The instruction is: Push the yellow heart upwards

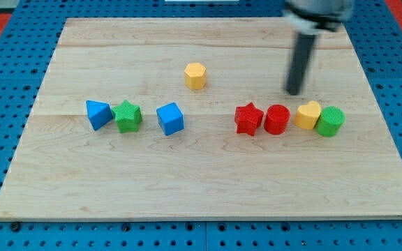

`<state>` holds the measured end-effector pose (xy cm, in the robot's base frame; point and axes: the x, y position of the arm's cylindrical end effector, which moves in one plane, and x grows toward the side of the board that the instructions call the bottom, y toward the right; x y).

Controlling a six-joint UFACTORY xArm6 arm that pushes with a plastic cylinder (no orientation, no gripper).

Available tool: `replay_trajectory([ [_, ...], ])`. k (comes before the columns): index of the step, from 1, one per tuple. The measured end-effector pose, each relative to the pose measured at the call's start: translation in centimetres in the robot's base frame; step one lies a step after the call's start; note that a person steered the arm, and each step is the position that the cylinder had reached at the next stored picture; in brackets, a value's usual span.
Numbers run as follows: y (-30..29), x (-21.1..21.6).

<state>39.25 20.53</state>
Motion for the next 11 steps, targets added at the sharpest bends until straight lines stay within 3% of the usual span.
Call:
replay_trajectory([
  [1, 2.7, 3.3],
  [2, -3.1, 6.2],
  [3, -2.1, 9.4],
  [4, -6.4, 9.1],
  [5, -12.0, 4.7],
  [6, -14.0, 2.4],
  [7, -10.2, 5.7],
  [8, -4.9, 5.0],
  [9, -5.0, 3.6],
  [10, -5.0, -1.1],
  [11, -3.9, 0.5],
])
